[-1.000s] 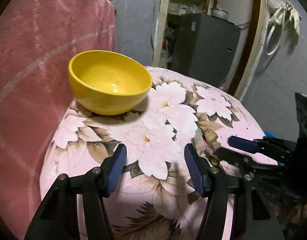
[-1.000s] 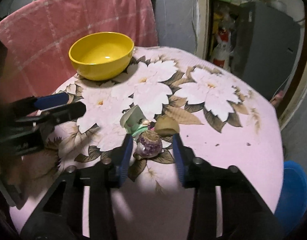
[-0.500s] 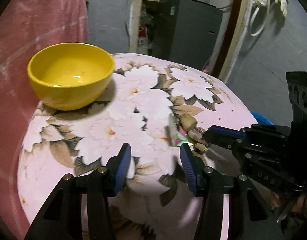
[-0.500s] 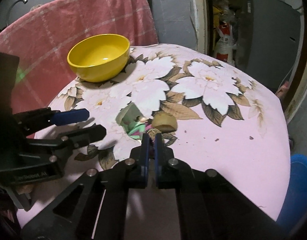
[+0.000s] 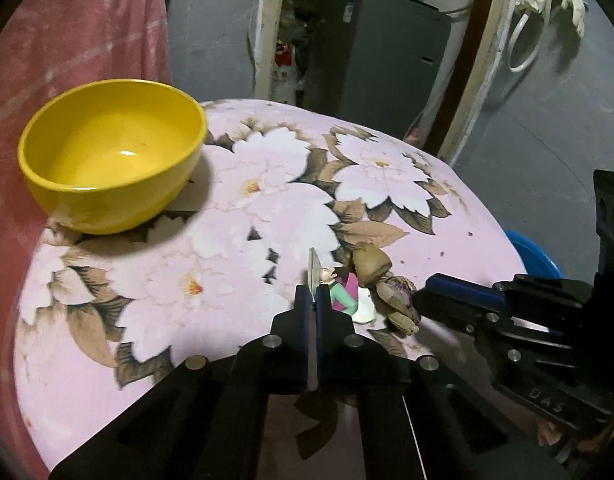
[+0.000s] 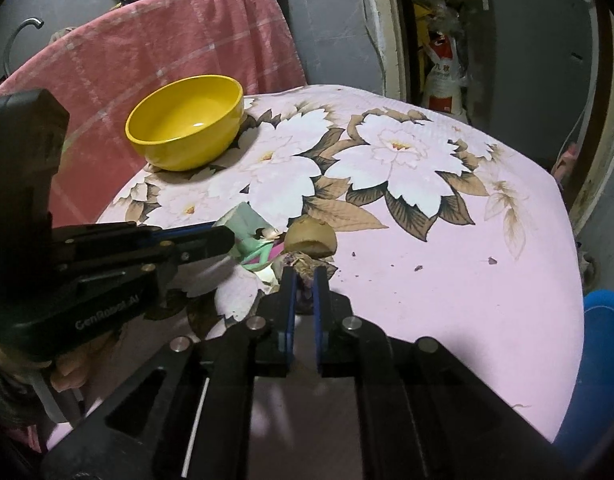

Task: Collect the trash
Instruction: 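Grasp the green-pink wrapper with left gripper while right gripper grasps purple ball, then carry both items over the blue bucket and open both grippers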

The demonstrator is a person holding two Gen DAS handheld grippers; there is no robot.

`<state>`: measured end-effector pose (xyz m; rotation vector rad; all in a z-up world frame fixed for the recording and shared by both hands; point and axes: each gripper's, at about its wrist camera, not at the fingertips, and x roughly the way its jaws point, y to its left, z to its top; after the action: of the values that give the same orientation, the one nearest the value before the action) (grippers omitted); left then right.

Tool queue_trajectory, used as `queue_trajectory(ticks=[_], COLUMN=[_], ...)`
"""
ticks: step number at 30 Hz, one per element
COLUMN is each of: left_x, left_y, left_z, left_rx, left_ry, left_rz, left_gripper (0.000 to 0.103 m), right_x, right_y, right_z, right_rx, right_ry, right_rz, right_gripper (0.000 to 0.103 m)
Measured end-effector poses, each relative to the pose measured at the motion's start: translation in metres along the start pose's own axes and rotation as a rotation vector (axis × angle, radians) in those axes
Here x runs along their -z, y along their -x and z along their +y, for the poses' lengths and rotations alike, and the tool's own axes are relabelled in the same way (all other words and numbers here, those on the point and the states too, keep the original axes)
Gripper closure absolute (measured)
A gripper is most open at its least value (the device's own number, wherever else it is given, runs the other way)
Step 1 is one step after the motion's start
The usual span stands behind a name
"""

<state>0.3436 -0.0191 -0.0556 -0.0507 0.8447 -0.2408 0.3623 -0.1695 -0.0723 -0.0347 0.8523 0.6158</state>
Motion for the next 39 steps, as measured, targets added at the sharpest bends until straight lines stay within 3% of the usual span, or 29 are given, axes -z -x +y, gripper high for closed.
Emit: queue_trajectory(ticks=[4, 12, 18, 27, 34, 39], left_x=[0.002, 0.011, 0.016, 0.024, 0.025, 0.026], left_y=[0.007, 0.021, 0.031, 0.039, 0.052, 0.071], left_z=[0.006, 0.016, 0.012, 0.012, 0.011, 0.002], left_rx=[-0.042, -0.095, -0.117, -0.115, -0.113, -0.092], left_ry=[0.019, 0.051, 0.058, 0.079, 0.094, 0.106], left_rz=[-0.005, -0.013, -0.039, -0.040, -0.078, -0.154], left_gripper=[0.102, 0.102, 0.103, 0.103, 0.103, 0.103], right_x=[-0.001, -0.007, -0.005, 0.000, 0.007, 0.014], right_y=[-0.008, -0.025, -0.020, 0.001, 0.034, 0.068], right_z=[0.003, 0.014, 0.013, 0.023, 0.026, 0.028], right_rx=[-0.031, -0.046, -0.034, -0.001, 0.019, 0.030], right_ry=[-0.003, 0.019, 0.012, 0.038, 0.030, 0.012], right_rz=[0.035, 0.080, 0.061, -0.010, -0.146, -0.258], right_gripper=[0.038, 0.037, 0.044, 0.044, 0.044, 0.044])
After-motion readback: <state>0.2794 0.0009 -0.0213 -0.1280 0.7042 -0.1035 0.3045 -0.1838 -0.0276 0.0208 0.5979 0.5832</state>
